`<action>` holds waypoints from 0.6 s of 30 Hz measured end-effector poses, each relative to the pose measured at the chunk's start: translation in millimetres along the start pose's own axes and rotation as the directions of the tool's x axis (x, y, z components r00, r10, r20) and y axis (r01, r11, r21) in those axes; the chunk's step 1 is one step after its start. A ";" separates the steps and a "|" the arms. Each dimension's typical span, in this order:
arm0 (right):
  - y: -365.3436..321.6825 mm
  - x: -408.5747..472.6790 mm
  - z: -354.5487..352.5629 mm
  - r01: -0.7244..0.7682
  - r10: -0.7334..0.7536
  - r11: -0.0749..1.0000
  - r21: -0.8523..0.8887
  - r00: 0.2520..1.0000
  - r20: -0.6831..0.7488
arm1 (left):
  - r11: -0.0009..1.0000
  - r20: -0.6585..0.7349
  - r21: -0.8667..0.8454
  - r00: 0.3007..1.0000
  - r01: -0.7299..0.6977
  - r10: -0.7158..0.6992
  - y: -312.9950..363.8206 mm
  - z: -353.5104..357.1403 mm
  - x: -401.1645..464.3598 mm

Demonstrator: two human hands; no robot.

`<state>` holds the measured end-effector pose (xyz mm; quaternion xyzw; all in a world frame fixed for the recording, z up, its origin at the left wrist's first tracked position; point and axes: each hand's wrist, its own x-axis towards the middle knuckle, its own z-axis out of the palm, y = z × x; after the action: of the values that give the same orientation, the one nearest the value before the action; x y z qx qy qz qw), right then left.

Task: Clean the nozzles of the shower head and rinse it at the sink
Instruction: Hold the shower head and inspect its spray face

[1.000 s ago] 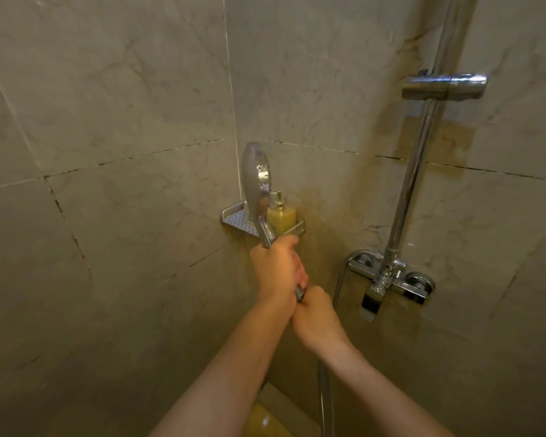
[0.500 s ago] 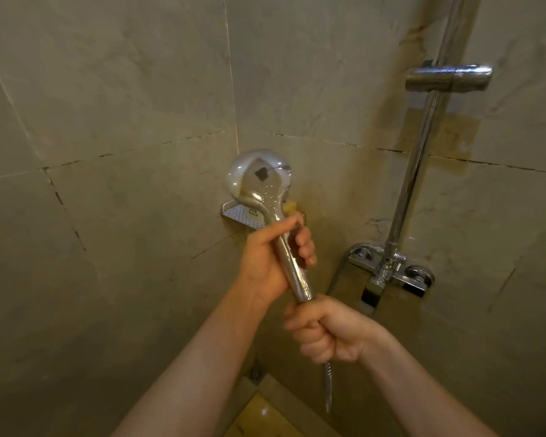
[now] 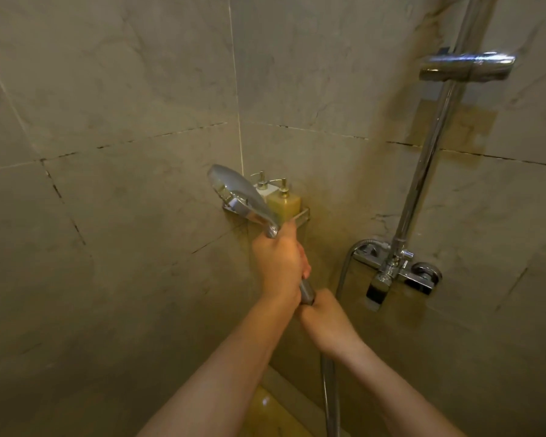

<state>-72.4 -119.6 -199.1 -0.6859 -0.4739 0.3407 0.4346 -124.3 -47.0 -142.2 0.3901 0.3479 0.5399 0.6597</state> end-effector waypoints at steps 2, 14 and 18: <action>-4.4 0.1 -6.1 0.003 -0.006 0.999 0.042 0.996 0.085 | 1.000 0.043 -0.010 0.999 -0.004 0.004 2.2 -4.4 2.3; -36.5 12.8 -18.3 -0.378 -0.132 0.784 0.492 0.673 0.728 | 0.847 0.878 -0.317 0.469 0.427 0.092 64.6 -15.8 36.9; -39.2 14.4 -11.5 -0.381 -0.085 0.774 0.506 0.730 0.678 | 0.890 0.886 -0.180 0.463 0.420 -0.039 65.3 -12.9 48.0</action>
<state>-71.6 -102.3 -159.4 -0.3746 -0.3990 0.7332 0.4035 -156.1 9.4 -91.7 0.4217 -0.0887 0.2306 0.8724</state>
